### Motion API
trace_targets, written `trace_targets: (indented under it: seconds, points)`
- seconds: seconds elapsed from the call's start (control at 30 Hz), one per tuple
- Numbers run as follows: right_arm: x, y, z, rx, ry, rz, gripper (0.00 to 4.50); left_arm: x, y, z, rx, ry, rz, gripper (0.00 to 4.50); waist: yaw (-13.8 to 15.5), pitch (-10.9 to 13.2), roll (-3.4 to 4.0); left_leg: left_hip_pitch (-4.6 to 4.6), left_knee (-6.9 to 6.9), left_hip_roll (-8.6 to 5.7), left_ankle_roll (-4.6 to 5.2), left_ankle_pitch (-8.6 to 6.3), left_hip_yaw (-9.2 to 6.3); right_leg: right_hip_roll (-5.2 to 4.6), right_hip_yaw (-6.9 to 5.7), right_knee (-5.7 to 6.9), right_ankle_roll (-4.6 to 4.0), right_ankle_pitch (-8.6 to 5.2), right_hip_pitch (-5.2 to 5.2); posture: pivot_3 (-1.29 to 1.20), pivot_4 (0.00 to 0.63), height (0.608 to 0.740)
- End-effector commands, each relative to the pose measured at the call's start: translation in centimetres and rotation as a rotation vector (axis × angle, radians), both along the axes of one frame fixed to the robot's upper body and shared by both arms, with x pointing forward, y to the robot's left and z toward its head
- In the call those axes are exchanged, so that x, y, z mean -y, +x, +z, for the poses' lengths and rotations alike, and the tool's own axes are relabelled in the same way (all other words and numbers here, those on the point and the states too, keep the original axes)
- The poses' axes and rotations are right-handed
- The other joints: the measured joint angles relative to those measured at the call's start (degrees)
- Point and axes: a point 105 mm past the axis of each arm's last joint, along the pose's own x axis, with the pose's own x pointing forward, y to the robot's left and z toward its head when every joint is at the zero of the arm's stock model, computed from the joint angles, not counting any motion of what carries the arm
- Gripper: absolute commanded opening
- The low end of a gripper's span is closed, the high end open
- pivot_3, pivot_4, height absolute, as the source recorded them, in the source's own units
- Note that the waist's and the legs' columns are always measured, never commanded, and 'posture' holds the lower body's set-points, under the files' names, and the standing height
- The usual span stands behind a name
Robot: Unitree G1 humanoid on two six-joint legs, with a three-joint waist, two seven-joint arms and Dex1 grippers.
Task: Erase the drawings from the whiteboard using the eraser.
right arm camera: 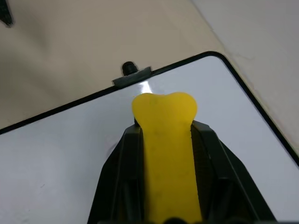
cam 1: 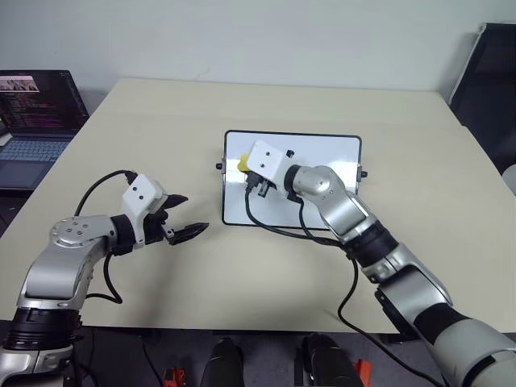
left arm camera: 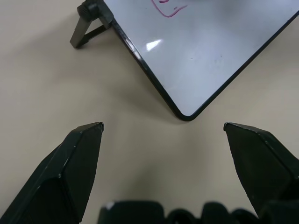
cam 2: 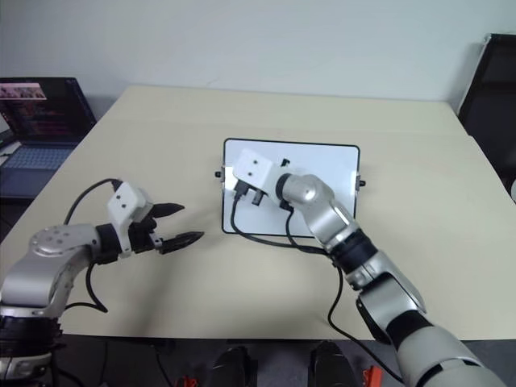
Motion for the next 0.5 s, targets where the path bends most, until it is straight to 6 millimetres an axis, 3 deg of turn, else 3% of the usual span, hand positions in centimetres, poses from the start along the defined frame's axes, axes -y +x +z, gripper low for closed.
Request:
trace_targets:
  seconds: [0.03, 0.17, 0.4, 0.5]
  points:
    - [0.3, -0.2, -1.4, -0.007, -0.096, 0.035, 1.00, 0.5, -0.2, 1.4, 0.058, 0.010, -0.025, 4.50, 0.1, 0.0, 0.01, -0.01, 0.00, 0.00, 0.00, 0.00, 0.00, 0.00, 0.00, 0.00, 0.00, 0.00, 0.01, 0.00, 0.150, 0.740]
    - [0.3, -1.9, -3.1, -0.052, -0.222, 0.137, 1.00, 0.6, -0.2, 1.4, 0.057, 0.012, -0.030, 4.50, 0.0, 0.0, 0.02, 0.00, 0.00, 0.00, 0.00, 0.00, -0.02, 0.02, 0.00, 0.06, 0.04, -0.02, 0.00, 0.00, 0.150, 0.740]
    - [1.0, 1.0, 1.2, 0.202, -0.161, -0.021, 1.00, 1.5, -0.6, 1.7, 0.047, 0.010, -0.100, 4.50, -0.1, 0.0, 0.02, 0.13, 0.12, 0.00, -0.06, 0.08, -0.02, 0.03, 0.03, 0.52, 0.09, -0.21, -0.06, 0.00, 0.150, 0.740]
    - [0.8, 0.4, -0.3, 0.143, -0.207, 0.027, 1.00, 1.8, -0.7, 1.7, 0.041, 0.003, -0.121, 4.50, 0.0, 0.0, 0.00, 0.15, 0.12, -0.01, -0.11, 0.17, -0.03, 0.03, 0.04, 0.59, -0.05, -0.29, -0.05, 0.00, 0.150, 0.740]
